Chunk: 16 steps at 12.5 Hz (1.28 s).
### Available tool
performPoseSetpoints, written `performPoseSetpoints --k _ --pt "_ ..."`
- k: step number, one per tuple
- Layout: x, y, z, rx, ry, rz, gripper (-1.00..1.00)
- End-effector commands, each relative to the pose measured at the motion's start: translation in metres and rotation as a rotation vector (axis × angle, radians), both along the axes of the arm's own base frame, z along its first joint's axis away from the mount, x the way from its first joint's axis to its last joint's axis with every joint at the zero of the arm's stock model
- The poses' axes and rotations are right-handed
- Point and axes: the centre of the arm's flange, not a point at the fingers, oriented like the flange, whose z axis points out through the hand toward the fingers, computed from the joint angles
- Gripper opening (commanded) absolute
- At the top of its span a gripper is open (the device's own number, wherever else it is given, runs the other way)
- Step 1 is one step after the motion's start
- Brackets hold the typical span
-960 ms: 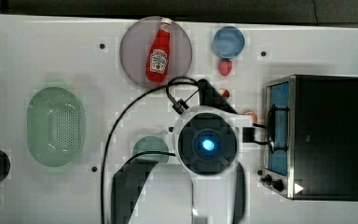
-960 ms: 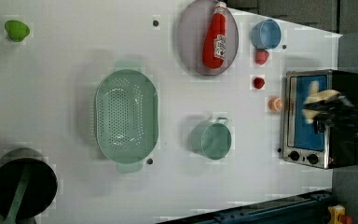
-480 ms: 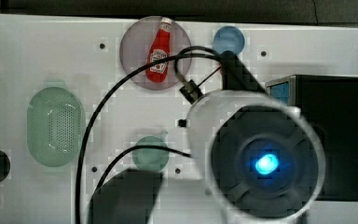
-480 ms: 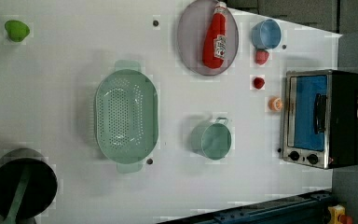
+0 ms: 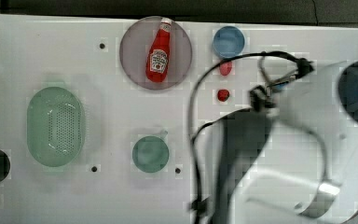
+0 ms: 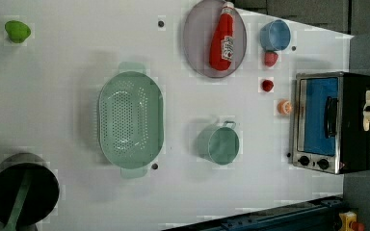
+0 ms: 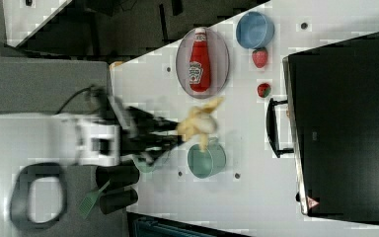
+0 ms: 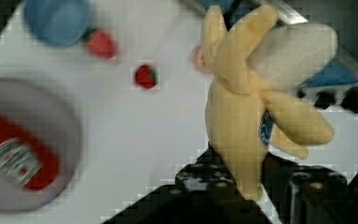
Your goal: Pick banana from table and place on oven.
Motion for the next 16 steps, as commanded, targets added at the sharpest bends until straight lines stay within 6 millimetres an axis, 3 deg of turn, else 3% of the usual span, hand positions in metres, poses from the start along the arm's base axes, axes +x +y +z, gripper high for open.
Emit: performPoseSetpoints --k 1,7,9,12,16 --pt "-0.018 -0.062 0.005 -0.007 -0.031 0.115 -0.47" --pt "-0.029 -0.174 -0.058 -0.112 -0.029 0.323 -0.47" --pt "-0.033 -0.191 -0.076 -0.121 -0.007 0.346 -0.47" --pt "-0.032 -0.196 -0.092 -0.101 -0.001 0.321 -0.41" --pt "-0.031 -0.196 -0.094 -0.109 -0.003 0.325 0.46"
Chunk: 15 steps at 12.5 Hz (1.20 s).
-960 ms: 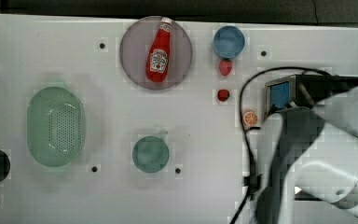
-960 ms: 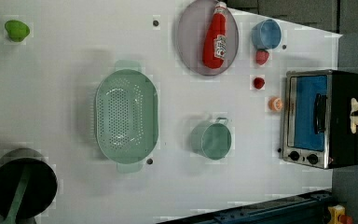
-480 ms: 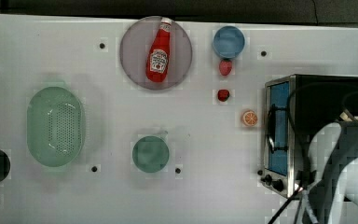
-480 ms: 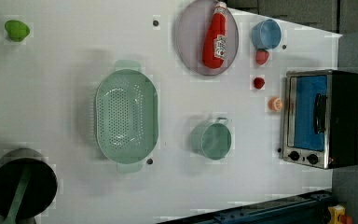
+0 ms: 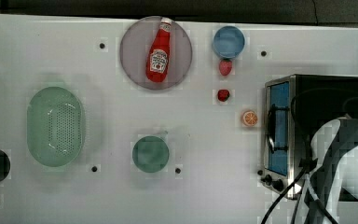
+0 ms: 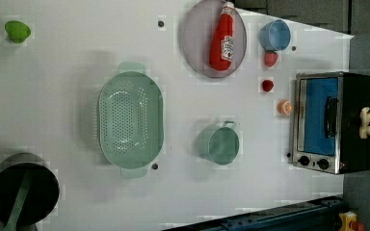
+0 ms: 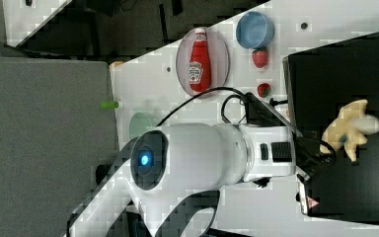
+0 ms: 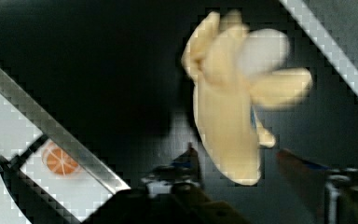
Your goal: Pick banana from table and place on oven.
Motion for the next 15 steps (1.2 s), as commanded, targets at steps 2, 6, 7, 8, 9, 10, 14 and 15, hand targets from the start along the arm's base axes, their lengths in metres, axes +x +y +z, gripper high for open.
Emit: performPoseSetpoints --k 2,6,7,8,9,10,14,15 --pt "0.023 0.015 0.027 -0.021 -0.060 0.091 0.90" --pt "0.033 0.020 0.092 -0.053 -0.137 0.173 1.00" --pt "0.035 0.029 0.116 -0.046 -0.154 0.194 1.00" --pt "0.036 0.042 0.138 -0.026 -0.164 0.208 1.00" --pt "0.038 0.061 0.157 -0.003 -0.177 0.217 1.00" --pt "0.041 0.086 0.173 0.019 -0.193 0.208 1.00" --pt "0.048 0.278 0.212 0.127 -0.069 -0.070 1.00" --pt "0.049 0.305 0.218 0.116 -0.082 -0.104 1.00"
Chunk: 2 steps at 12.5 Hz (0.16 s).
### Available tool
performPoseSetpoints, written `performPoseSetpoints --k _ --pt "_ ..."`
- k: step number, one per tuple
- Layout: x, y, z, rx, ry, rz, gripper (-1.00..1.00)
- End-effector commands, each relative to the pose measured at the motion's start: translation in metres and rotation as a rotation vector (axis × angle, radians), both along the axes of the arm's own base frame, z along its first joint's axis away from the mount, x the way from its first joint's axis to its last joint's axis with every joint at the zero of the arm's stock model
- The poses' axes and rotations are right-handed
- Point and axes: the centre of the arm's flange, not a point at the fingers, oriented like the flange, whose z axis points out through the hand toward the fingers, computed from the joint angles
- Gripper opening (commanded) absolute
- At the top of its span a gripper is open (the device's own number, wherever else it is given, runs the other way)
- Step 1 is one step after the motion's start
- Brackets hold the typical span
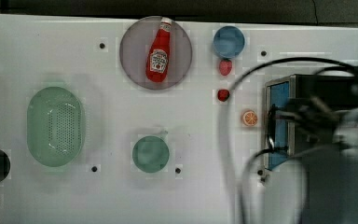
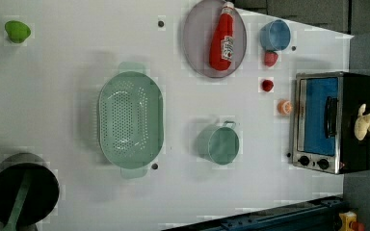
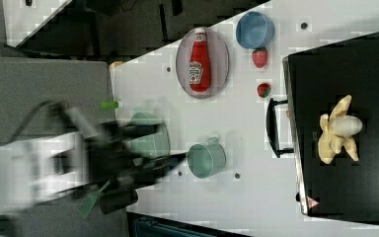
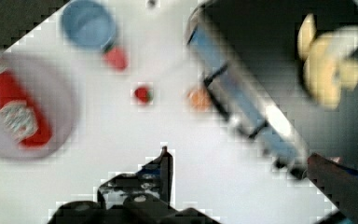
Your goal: Pick banana from table and place on oven.
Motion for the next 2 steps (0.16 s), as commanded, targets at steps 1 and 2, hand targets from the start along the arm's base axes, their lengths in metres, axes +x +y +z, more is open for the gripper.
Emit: performPoseSetpoints --k 1,2 --pt "0.032 0.142 -0.003 0.006 0.060 -0.224 1.00" --pt "0.032 0.155 0.001 0.003 0.050 -0.209 1.00"
